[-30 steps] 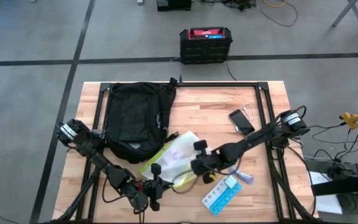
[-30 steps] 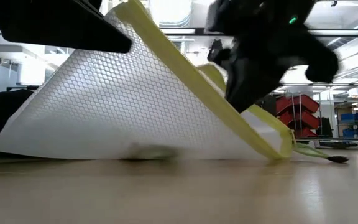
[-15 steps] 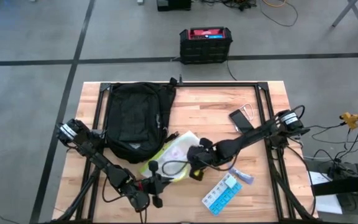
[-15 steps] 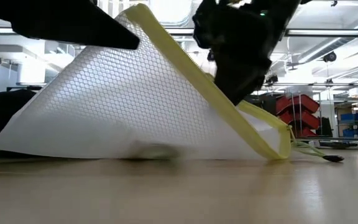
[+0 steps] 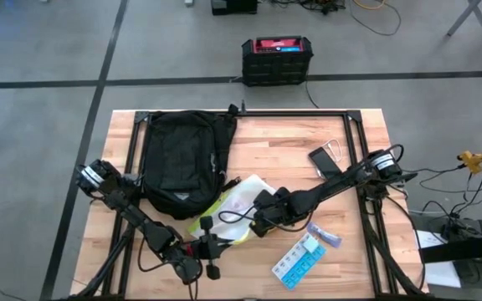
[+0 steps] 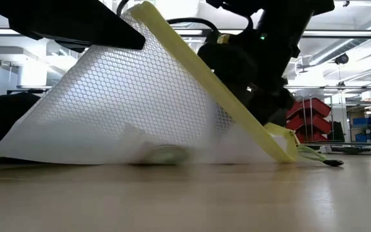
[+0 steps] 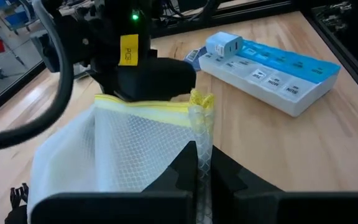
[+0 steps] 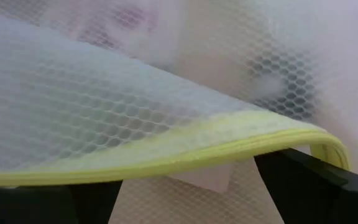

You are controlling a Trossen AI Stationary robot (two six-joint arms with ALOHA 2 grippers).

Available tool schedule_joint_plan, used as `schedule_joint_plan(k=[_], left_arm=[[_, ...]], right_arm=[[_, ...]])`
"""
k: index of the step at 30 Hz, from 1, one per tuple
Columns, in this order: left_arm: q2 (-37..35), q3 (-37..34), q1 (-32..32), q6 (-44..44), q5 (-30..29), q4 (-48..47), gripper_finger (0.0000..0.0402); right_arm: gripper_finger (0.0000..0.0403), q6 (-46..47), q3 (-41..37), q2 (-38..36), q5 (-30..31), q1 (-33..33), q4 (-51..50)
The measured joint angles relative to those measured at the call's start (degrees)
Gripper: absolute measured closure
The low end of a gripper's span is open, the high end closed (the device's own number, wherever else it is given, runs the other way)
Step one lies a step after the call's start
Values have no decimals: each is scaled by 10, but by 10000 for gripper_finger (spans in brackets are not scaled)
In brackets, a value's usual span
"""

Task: Unpack backpack
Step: Remove the pink charger adapter from the zip bag

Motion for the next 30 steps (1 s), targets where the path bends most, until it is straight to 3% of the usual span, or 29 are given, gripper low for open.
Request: schedule_joint_plan(k=[10, 19, 24, 28, 30], left_arm=[[-1, 0, 1, 13, 1, -1, 402], [-1, 0, 1, 21, 1, -1, 402], [-1, 0, 1, 21, 0, -1, 402], [-1, 0, 1, 21, 0, 0, 402], [-1, 0, 1, 21, 1, 1, 402]], right_arm=[[96, 39, -4, 0, 0, 19, 3], [119, 21, 1, 67, 36, 6, 67], [166, 24, -1, 69, 78, 4, 65], [225, 11, -2, 61, 72, 2, 60], [234, 0, -2, 57, 70, 2, 59]])
